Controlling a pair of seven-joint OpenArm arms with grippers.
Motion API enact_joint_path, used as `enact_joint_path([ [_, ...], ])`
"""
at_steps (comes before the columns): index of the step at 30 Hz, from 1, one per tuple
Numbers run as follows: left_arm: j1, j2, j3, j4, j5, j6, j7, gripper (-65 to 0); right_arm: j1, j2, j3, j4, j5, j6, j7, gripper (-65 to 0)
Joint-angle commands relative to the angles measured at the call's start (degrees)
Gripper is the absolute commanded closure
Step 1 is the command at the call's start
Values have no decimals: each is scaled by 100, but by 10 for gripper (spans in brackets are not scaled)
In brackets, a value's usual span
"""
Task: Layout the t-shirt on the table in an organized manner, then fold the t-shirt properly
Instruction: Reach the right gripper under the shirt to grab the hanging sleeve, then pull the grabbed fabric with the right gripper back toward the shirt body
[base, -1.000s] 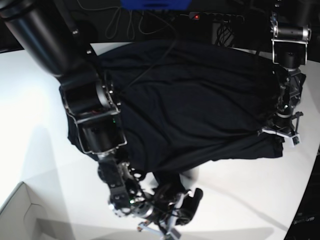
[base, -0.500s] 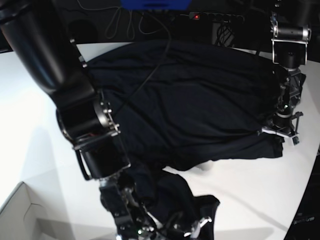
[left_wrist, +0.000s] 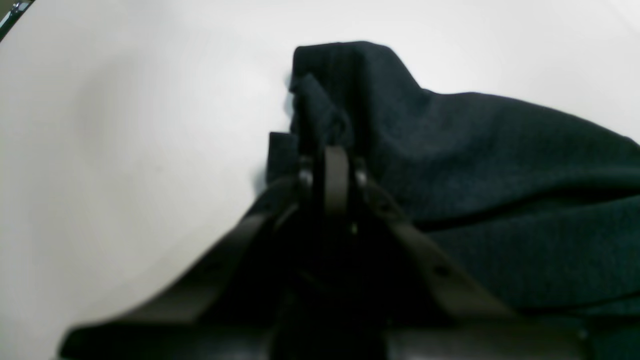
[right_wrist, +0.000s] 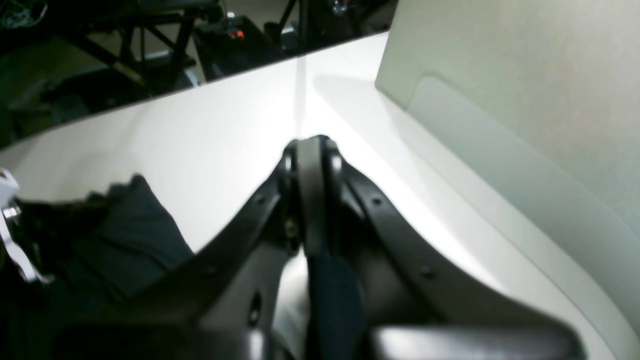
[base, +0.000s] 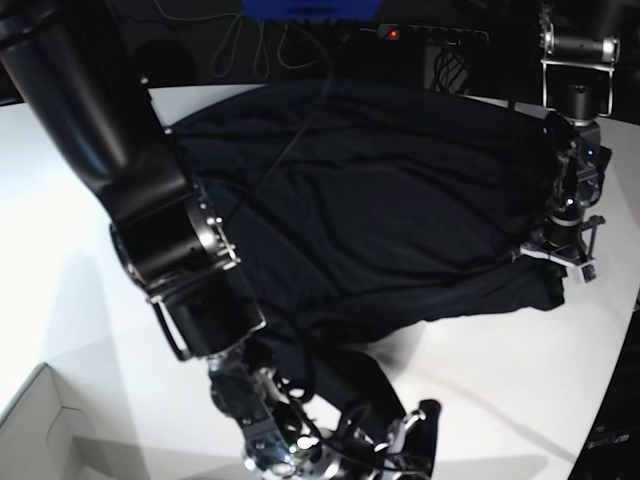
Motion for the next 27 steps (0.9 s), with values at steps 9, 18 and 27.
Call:
enact_joint_path([
  [9, 182, 24, 26, -35, 4, 23, 668, 0, 270, -51, -645, 107, 180, -7, 279, -324],
  [18, 226, 32, 26, -35, -5, -3, 650, 0, -47, 10, -645, 116, 594, -7, 226, -407],
  [27, 208, 32, 26, -35, -5, -3, 641, 0, -1155, 1487, -91, 107, 594, -288, 270, -380],
])
